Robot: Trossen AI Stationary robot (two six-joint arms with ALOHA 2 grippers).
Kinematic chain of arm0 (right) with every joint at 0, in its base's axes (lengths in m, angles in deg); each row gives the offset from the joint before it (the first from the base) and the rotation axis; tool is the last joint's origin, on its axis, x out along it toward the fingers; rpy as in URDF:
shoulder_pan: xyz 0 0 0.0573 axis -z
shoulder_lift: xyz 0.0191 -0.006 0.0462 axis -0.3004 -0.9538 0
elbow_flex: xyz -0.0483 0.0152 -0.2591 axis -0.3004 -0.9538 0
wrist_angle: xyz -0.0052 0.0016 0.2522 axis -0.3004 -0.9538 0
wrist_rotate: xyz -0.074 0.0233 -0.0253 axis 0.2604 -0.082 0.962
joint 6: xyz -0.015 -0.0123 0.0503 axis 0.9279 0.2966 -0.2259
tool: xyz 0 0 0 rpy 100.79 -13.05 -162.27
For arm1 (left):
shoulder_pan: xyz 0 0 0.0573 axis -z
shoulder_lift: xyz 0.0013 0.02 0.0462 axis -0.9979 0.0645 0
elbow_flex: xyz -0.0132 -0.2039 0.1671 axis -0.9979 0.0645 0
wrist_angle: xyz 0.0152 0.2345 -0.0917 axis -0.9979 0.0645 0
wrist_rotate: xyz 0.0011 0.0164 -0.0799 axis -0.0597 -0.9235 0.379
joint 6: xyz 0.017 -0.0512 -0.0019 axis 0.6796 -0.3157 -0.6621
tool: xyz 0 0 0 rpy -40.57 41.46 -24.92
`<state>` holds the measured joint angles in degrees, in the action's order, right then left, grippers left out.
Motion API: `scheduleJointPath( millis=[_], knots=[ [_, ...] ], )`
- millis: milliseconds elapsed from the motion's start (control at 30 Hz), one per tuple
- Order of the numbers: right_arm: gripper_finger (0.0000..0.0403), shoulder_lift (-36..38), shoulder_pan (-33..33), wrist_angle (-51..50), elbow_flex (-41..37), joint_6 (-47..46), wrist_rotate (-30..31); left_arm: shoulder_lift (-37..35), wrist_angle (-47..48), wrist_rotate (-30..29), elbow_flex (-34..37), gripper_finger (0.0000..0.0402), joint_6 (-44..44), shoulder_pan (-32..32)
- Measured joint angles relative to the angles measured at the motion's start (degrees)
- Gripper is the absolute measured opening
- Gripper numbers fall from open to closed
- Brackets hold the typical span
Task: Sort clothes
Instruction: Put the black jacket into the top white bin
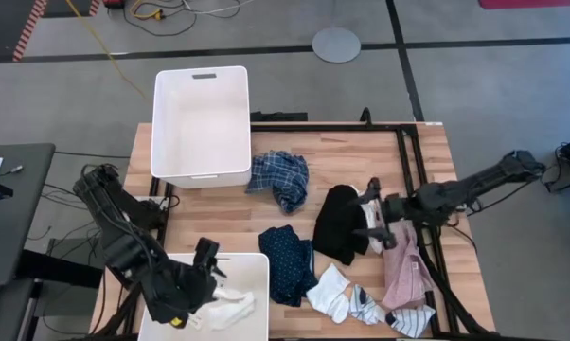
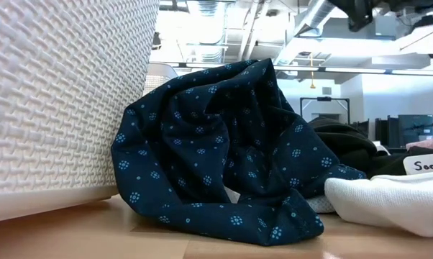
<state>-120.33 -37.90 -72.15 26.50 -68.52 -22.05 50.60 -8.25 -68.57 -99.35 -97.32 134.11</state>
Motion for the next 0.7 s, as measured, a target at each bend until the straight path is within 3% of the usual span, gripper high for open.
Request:
scheduleJointPath(
  millis=[467, 700],
  knots=[
    [0.0352, -23.7, 3.4, -43.1, 20.3, -1.7, 1.2, -2.1, -2.6, -10.2, -0.1, 0.0242, 8.4, -2.5],
    [0.0338, -30.9, 4.9, -51.9, 24.9, -1.2, 1.4, -2.8, -2.4, -10.1, -0.1, 0.0242, 9.5, -5.3]
  ],
)
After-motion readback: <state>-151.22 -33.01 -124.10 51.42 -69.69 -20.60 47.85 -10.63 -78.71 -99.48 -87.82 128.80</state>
